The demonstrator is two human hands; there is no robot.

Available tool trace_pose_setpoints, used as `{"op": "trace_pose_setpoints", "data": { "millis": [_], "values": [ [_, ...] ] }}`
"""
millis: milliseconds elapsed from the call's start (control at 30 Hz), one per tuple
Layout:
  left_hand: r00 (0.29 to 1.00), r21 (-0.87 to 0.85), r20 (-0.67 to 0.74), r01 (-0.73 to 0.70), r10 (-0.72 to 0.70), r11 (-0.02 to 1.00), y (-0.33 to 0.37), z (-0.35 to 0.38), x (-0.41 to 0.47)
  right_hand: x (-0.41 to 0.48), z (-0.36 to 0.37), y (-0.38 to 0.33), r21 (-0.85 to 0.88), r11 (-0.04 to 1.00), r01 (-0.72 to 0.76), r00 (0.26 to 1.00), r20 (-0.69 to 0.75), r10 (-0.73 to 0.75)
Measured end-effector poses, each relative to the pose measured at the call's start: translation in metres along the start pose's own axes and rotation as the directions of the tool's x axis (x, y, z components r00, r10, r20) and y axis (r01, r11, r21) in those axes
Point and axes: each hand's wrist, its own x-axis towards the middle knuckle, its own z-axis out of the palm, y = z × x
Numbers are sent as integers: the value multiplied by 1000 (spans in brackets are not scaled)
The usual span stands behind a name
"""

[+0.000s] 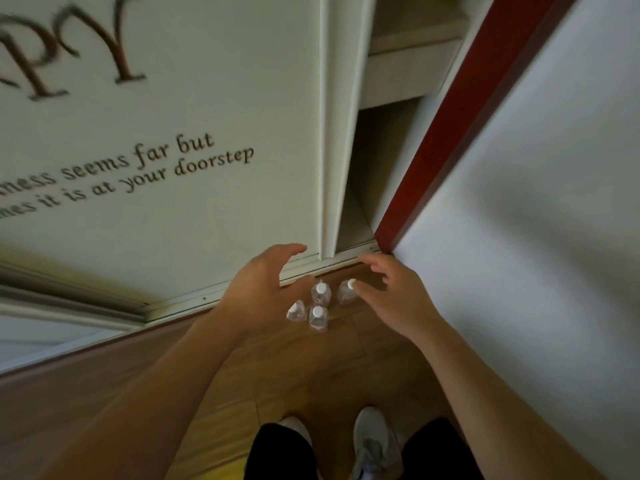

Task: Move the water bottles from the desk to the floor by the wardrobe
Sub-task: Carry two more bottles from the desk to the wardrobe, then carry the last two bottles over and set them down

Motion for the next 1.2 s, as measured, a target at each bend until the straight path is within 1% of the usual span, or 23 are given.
{"op": "trace_pose_setpoints", "data": {
  "millis": [100, 233, 300, 367, 433, 467, 600, 733, 800, 900, 1000, 1100, 1200],
  "values": [
    [1000, 17, 10, 4, -4, 1000, 63, -52, -24, -39, -50, -46, -34, 999, 1, 1000, -27, -2],
    [999, -22, -35, -20, 19, 1000, 139, -110, -56, -94, -114, -102, -67, 998, -18, 999, -39, 16],
    [998, -10, -48, -35, 34, 999, 173, -132, -70, -121, -145, -128, -94, 995, -37, 997, -65, 31],
    [998, 14, -40, -47, 47, 999, 200, -151, -82, -146, -171, -151, -122, 991, -54, 993, -109, 40],
    [998, -2, -2, -65, 65, 998, 224, -165, -93, -168, -191, -168, -156, 985, -68, 988, -150, 45],
    [997, -2, 18, -77, 77, 997, 233, -170, -97, -177, -198, -175, -176, 981, -76, 986, -162, 47],
    [995, 109, 57, -93, 87, 990, 261, -178, -111, -211, -206, -189, -247, 960, -128, 977, -199, 80],
    [977, 72, 124, -185, 175, 980, 277, -182, -126, -251, -202, -195, -222, 941, -257, 933, -312, 181],
    [963, 105, 171, -227, 207, 968, 285, -185, -140, -278, -199, -200, -194, 932, -305, 901, -375, 216],
    [920, 150, 245, -349, 307, 925, 301, -191, -163, -324, -194, -208, -159, 917, -366, 841, -479, 252],
    [856, 130, 302, -473, 419, 872, 321, -189, -182, -373, -191, -210, -132, 897, -422, 784, -550, 288],
    [768, 112, 353, -601, 534, 791, 346, -175, -205, -424, -191, -205, -115, 866, -487, 711, -628, 316],
    [662, 114, 425, -716, 617, 689, 374, -154, -233, -477, -189, -195, -73, 835, -545, 632, -690, 352]
  ]
}}
